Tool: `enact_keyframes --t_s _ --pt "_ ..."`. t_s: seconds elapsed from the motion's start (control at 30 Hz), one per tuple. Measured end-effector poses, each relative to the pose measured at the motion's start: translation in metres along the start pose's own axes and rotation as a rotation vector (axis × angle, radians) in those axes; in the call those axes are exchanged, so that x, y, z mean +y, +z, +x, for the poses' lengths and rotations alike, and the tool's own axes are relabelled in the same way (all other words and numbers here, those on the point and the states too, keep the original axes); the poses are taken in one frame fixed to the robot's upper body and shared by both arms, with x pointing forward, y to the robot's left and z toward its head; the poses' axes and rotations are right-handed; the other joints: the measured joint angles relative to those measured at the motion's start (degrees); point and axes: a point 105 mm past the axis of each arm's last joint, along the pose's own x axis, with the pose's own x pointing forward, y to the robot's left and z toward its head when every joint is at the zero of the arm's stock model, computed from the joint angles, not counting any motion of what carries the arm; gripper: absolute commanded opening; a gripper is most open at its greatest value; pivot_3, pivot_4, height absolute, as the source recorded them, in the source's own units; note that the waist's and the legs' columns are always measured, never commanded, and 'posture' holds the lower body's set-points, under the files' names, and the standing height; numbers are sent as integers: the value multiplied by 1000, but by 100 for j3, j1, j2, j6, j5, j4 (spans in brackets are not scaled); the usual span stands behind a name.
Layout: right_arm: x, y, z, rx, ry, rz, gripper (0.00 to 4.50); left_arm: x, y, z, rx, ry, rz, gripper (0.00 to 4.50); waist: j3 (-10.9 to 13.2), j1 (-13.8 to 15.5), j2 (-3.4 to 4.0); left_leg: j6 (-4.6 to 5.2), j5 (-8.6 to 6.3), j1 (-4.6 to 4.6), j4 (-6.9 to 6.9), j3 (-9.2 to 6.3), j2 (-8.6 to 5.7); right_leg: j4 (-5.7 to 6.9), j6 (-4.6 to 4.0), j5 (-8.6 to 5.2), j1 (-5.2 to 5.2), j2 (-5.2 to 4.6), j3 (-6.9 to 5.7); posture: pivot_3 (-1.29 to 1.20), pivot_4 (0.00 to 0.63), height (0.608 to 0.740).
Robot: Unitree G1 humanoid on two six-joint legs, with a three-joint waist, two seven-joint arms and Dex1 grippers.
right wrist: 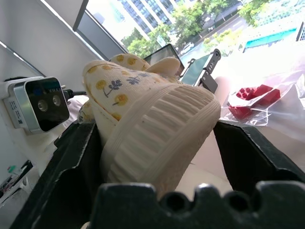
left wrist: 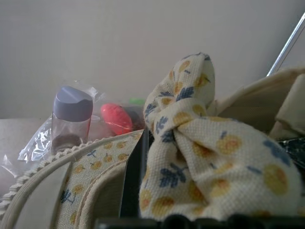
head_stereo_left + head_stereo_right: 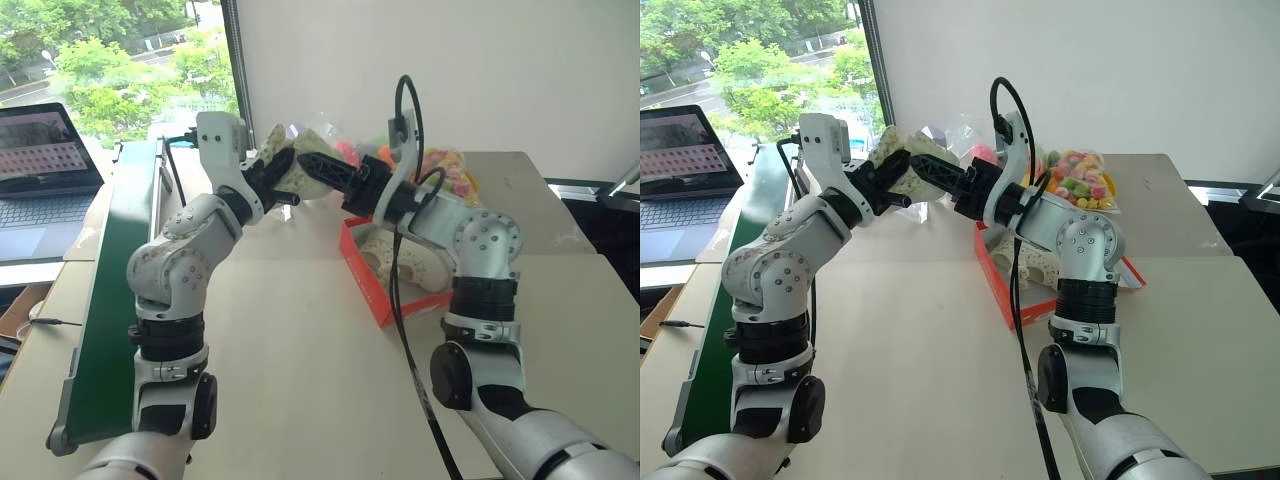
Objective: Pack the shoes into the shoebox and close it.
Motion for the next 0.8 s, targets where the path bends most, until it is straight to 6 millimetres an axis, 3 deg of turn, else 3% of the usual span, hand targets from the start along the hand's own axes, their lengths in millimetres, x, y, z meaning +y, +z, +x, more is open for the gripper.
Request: enact_keyframes --t_s 0.17,0.3,0.5,0.57,0.8 --pt "-7 -2 1 5 -32 21 1171 -1 1 -1 -6 2 0 0 0 -1 0 0 0 -1 0 -1 0 0 -1 1 0 1 0 0 150 740" --pt "-8 -3 2 3 -38 22 893 -1 3 -4 2 -6 7 0 0 -6 0 0 0 0 -1 -1 1 0 0 0 0 2 1 0 150 740" --pt "-16 -4 4 2 -74 26 870 0 1 -9 30 -41 -20 2184 0 1 0 0 0 0 2 -1 0 2 14 -9 0 2 0 0 150 740" --pt "-26 5 -2 -33 -136 -1 853 1 2 -12 43 -51 -9 2922 0 4 0 1 0 -1 2 -1 0 1 15 -9 0 1 1 0 150 740" --pt "-45 32 -25 -117 -249 -90 853 2 5 -16 56 -80 -12 2936 0 15 0 2 -1 -2 0 0 -1 -1 14 -9 0 0 1 0 150 740"
